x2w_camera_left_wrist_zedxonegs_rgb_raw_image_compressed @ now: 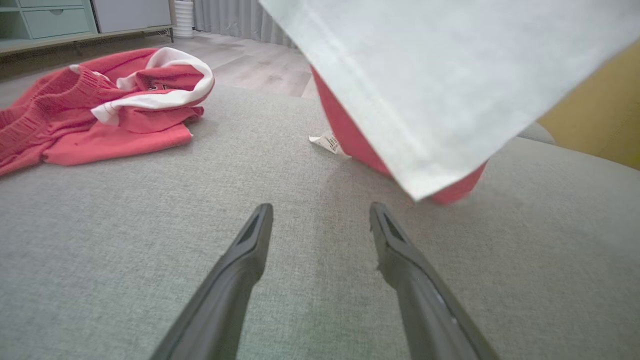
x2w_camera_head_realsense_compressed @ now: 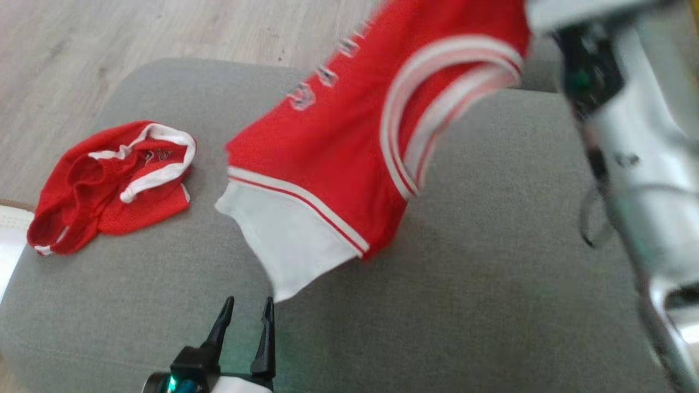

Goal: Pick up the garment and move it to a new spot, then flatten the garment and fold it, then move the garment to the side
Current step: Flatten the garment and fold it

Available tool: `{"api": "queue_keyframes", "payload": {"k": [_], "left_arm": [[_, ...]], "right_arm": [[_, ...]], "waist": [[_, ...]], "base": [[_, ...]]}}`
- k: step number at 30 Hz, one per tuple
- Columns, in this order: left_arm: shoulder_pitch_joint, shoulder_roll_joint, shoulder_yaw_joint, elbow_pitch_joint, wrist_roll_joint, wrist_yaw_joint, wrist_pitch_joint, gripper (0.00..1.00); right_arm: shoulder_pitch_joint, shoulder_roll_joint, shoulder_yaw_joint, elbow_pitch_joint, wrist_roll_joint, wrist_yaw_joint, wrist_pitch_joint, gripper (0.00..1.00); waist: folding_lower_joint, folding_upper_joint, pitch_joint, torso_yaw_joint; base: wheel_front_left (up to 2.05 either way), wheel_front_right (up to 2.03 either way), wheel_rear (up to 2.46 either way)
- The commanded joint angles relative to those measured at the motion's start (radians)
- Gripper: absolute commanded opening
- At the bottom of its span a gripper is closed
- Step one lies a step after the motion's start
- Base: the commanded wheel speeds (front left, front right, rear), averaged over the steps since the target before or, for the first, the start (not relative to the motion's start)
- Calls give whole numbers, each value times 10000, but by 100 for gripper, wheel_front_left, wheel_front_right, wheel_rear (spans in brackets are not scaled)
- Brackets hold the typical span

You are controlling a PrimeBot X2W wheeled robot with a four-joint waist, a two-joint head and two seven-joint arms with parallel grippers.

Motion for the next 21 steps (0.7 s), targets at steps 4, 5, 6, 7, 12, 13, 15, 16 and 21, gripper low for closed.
{"api": "queue_keyframes", "payload": {"k": [4,5,6,7,12,13,15,16,21], "left_arm": [[-425,33,143,-289,80,-157,-51,100],[-477,33,126,-285,85,-172,-51,100],[-525,33,112,-285,87,-180,-51,100],[-575,33,100,-281,87,-186,-51,100],[-717,33,211,-257,153,-197,-51,100],[-717,33,211,-257,153,-197,-51,100],[-737,33,273,-241,173,-198,-51,100],[-750,33,285,-226,182,-198,-51,100],[-817,33,231,-183,145,-191,-51,100]], "right_arm": [[1175,-1249,-450,1467,-459,75,-20,60],[1451,-1575,-485,1975,-674,75,-23,100],[1695,-1831,-599,2495,-804,75,-25,100],[1898,-2073,-709,2995,-986,75,-29,100],[2556,-2279,-1302,3848,-1797,75,-46,100],[2556,-2279,-1302,3848,-1797,75,-46,100],[2890,-2009,-1529,3474,-2119,75,-47,100],[3095,-1788,-1567,3148,-2261,75,-48,100],[4386,-418,-240,1413,-2748,75,-49,100]], "waist": [[0,-1,429,0],[0,-1,512,11],[0,-1,595,19],[0,-1,663,26],[0,-1,880,-104],[0,-1,880,-104],[0,-1,889,-189],[0,-1,878,-227],[0,-1,796,-310]], "base": [[0,0,0],[0,0,0],[0,0,0],[0,0,0],[0,0,0],[0,0,0],[0,0,0],[0,0,0],[0,0,0]]}}
